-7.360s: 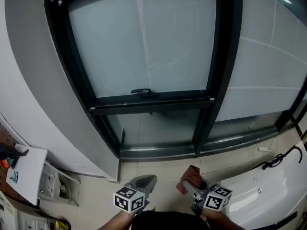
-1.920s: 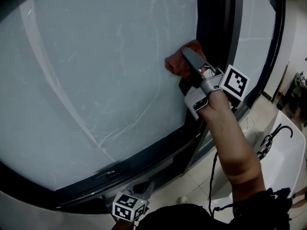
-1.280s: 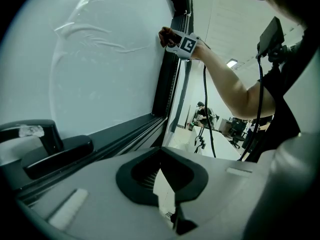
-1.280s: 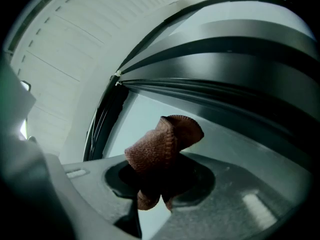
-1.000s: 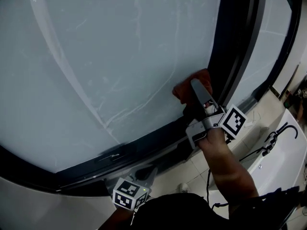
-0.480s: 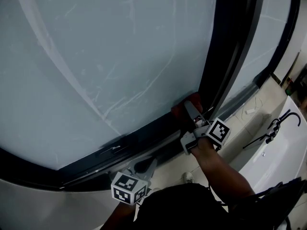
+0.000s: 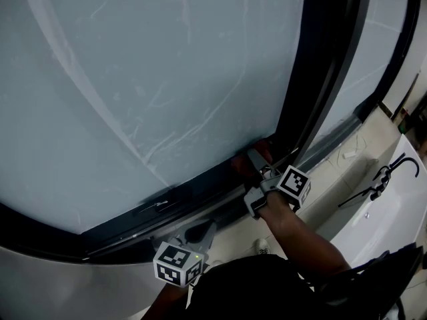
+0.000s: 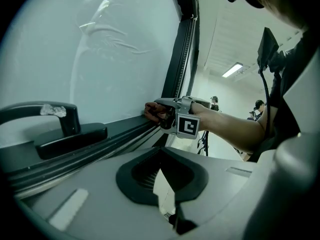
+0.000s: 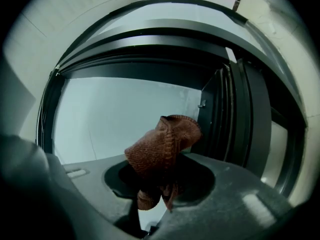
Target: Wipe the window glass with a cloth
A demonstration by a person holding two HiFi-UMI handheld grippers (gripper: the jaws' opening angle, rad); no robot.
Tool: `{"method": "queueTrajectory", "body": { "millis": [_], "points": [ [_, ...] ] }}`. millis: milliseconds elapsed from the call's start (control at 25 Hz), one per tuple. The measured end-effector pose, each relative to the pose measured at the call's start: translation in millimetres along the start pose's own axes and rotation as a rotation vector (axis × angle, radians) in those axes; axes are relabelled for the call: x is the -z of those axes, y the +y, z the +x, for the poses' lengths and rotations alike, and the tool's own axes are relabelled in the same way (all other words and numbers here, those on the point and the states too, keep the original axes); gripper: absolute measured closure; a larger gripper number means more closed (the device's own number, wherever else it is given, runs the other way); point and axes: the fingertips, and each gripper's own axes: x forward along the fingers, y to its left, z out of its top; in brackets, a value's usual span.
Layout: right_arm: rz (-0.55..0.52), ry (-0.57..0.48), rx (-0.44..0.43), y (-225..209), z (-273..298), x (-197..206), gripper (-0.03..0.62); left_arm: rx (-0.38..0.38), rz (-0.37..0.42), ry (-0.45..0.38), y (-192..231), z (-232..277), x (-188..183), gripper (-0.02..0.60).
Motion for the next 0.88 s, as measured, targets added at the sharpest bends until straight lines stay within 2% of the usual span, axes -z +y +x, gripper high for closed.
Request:
{"method": "queueTrajectory", "body": {
  "millis": [280, 880],
  "points": [
    [-0.007, 0.003, -0.023, 13.0, 14.7, -1.8, 0.485, -0.016, -0.001, -0.006, 4.3, -3.3, -1.8, 0.565],
    [-0.006, -0.011, -0.135, 64.4, 22.4, -6.1, 0.485, -0.018, 0.004, -0.003, 5.6, -6.3, -2.3, 0.565]
  ]
}}
